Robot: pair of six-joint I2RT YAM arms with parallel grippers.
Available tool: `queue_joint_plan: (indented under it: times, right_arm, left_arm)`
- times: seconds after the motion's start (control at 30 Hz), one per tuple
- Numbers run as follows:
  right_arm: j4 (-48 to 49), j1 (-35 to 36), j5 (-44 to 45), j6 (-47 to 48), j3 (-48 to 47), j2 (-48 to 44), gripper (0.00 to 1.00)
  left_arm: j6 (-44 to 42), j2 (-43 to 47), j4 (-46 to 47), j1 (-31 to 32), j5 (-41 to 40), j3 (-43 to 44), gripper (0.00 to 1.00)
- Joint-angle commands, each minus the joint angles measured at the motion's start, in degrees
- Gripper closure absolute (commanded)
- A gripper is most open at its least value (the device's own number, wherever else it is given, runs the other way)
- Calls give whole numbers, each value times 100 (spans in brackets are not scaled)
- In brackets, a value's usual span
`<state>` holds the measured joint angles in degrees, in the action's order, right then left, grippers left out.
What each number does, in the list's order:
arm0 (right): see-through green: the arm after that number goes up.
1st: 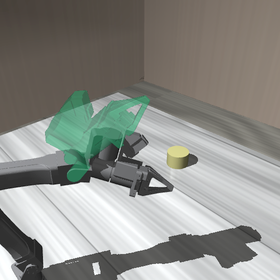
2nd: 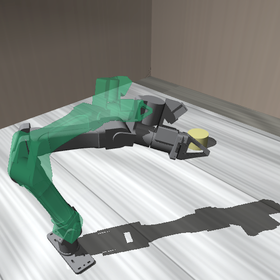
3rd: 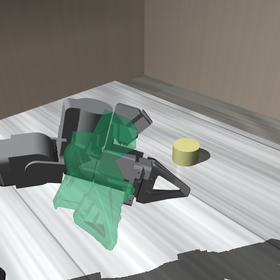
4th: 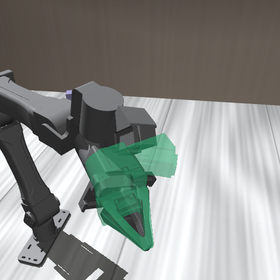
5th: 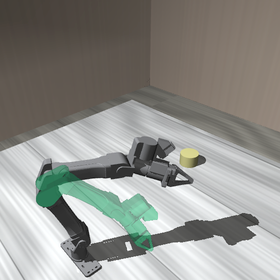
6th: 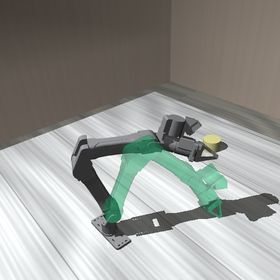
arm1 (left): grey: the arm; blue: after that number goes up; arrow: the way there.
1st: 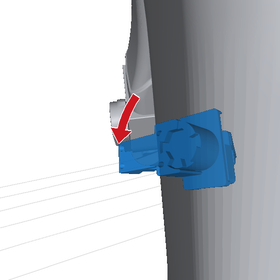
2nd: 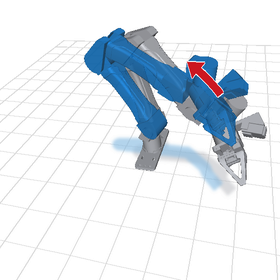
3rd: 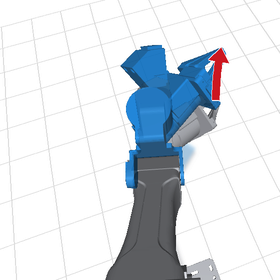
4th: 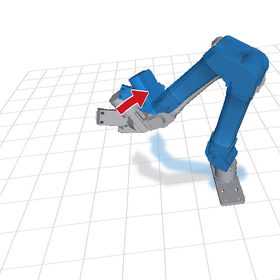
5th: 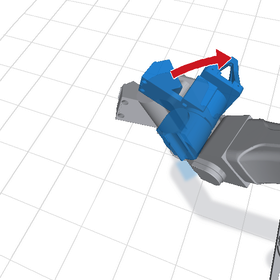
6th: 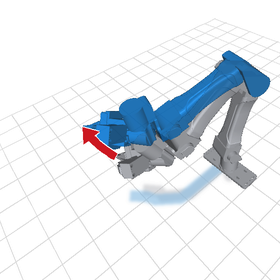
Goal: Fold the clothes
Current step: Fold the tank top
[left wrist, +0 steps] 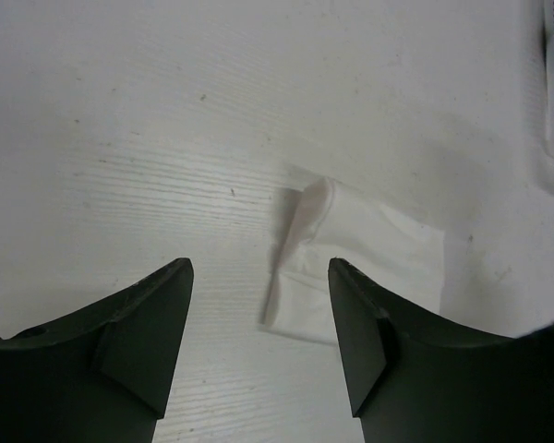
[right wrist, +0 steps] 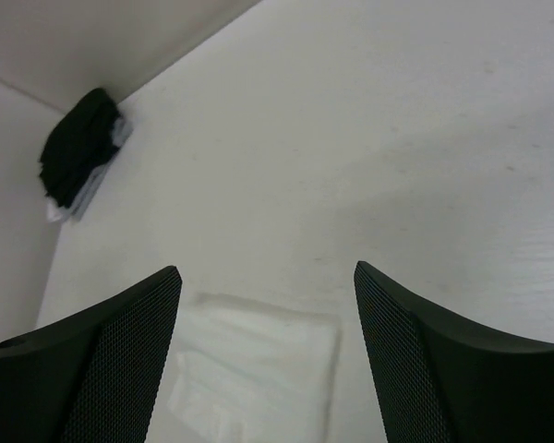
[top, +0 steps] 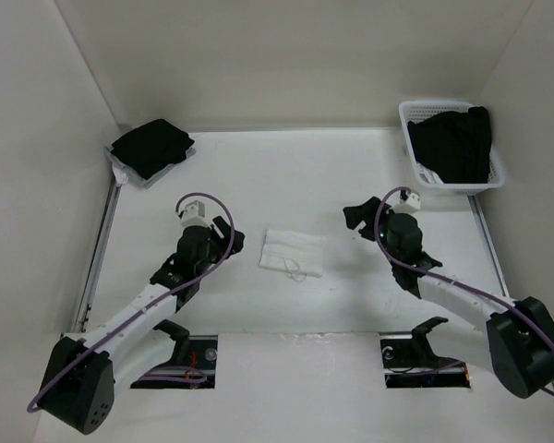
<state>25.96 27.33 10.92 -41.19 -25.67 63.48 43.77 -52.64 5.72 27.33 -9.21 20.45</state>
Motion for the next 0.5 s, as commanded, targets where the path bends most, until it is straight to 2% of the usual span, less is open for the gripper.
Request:
queue_joint_plan:
  times: [0.0, 0.2, 0.47]
  right_arm:
    - [910, -320, 270, -117, 430, 76, 19]
    - [876, -769, 113, -293, 642, -178, 18]
    - [850, -804, 86, -302, 651, -196, 18]
  left_arm:
    - [-149, 237, -255, -311, 262, 47, 40]
    - [-105, 114, -89, -532, 376, -129, 41]
    - [-123, -299, 193, -417, 420, -59, 41]
